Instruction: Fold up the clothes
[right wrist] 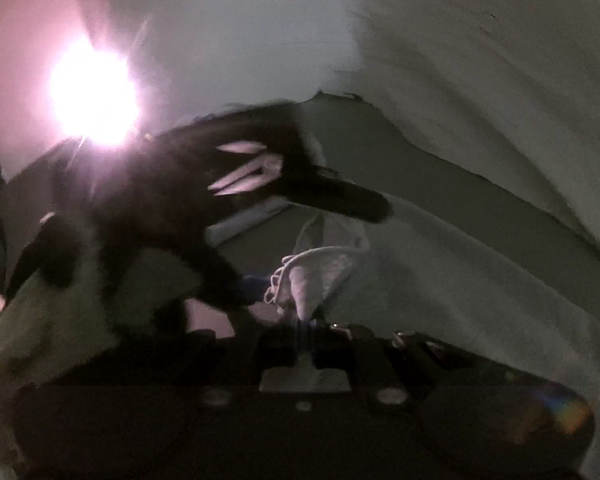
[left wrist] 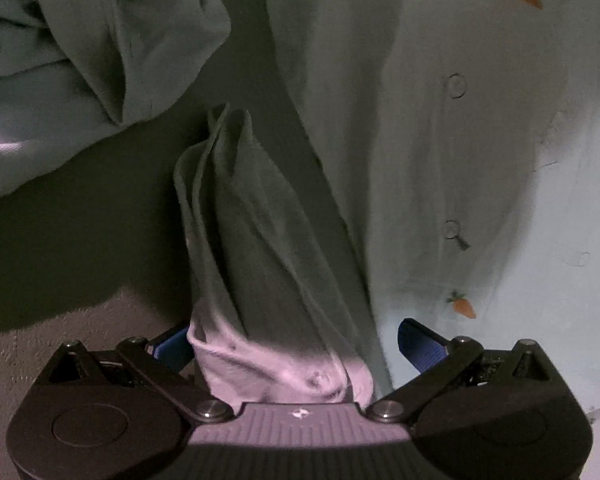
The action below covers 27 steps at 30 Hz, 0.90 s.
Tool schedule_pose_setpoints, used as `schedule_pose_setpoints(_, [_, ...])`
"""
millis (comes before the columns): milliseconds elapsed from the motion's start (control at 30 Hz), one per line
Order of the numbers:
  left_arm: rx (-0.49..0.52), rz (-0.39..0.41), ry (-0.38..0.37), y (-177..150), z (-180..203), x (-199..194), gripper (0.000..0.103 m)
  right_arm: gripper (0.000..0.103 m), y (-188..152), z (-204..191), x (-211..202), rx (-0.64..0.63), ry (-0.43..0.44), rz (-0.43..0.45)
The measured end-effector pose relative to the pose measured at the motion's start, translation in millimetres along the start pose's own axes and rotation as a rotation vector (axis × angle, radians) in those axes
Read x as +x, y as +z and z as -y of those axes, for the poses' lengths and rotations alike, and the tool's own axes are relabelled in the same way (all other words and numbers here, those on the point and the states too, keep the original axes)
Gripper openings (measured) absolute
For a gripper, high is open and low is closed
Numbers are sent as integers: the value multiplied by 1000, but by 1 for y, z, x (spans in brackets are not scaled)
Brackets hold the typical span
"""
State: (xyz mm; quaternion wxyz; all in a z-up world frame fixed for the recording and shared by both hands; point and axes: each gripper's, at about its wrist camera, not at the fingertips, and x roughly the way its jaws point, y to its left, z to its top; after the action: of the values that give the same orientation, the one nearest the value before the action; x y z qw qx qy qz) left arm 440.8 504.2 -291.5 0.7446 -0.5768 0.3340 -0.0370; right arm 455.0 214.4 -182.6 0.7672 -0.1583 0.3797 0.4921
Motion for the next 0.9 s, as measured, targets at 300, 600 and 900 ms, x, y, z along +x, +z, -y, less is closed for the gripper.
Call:
schedule_pose_setpoints(300, [37, 10, 186, 10, 14, 13, 35, 5, 2, -9, -3, -50, 20, 29])
schedule_pose_setpoints(600, [212, 50, 234, 1, 70, 14, 11, 5, -19, 18, -54, 40, -78, 135])
schedule_pose_setpoints(900, [635, -63, 116, -80, 233, 75, 9, 6, -62, 63, -152, 236, -242, 326])
